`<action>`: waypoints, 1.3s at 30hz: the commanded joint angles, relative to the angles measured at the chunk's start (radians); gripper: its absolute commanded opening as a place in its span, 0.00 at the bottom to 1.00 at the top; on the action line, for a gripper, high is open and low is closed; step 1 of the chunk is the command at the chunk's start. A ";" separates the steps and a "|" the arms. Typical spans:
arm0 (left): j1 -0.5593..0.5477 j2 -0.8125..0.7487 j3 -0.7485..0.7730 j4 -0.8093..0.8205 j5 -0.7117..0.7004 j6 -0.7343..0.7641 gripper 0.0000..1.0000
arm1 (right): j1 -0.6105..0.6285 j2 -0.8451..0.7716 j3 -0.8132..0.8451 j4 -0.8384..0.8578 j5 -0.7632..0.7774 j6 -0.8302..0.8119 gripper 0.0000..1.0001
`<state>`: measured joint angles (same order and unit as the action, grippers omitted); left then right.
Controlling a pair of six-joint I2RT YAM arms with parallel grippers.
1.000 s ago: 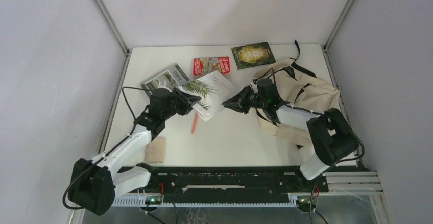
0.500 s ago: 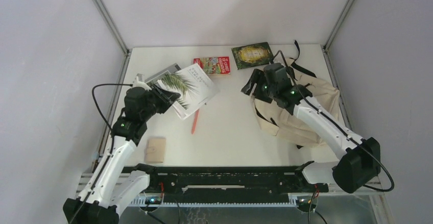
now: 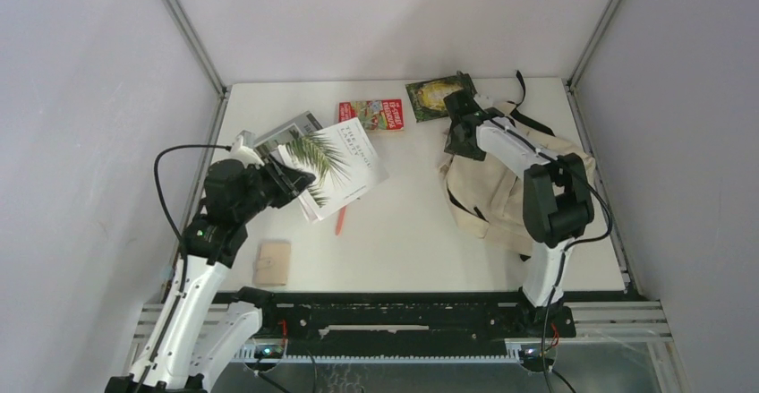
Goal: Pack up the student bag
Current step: Place the book in the student bag.
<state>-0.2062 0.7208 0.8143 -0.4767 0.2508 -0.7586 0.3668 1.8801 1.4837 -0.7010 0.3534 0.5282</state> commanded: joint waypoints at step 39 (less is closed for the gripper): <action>-0.149 0.362 0.213 0.400 0.435 -0.141 0.16 | -0.169 -0.806 -0.516 0.222 -0.735 -0.043 0.00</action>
<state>-0.3443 1.1065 0.9413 -0.1883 0.6369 -0.8562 0.2070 1.1145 0.9562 -0.5571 -0.3222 0.4568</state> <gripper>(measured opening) 0.300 0.011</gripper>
